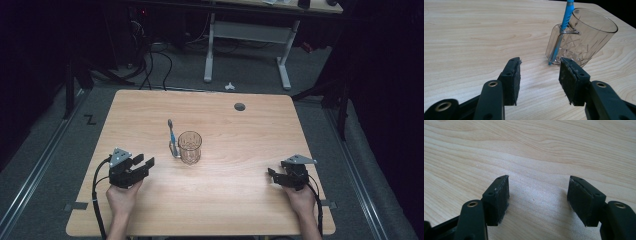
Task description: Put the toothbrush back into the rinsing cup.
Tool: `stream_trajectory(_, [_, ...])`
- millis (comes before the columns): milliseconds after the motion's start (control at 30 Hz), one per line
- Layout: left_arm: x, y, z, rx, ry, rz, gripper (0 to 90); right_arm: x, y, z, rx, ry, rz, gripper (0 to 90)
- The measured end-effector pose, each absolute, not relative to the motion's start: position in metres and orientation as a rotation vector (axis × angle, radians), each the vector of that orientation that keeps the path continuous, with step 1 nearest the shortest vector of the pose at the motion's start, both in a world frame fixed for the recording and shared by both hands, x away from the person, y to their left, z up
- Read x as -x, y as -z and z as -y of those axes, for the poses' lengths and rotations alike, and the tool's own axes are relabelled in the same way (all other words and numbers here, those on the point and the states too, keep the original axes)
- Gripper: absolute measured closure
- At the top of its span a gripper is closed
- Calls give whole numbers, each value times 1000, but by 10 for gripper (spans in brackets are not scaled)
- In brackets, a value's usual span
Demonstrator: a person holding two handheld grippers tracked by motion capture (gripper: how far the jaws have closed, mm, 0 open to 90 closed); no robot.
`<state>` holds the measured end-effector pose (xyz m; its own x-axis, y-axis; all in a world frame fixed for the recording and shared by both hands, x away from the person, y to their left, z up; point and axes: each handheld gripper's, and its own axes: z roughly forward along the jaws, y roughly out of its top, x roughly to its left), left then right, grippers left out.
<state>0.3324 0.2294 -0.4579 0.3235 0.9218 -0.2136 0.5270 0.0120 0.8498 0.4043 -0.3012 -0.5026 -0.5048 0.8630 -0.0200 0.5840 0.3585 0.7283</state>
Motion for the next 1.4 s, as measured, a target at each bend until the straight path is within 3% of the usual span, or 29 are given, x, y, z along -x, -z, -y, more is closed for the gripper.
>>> stream_trajectory(1400, [-342,487,-233,-1726,-569,-1423,511,-404,503,301,-1264,-947,-2225,346])
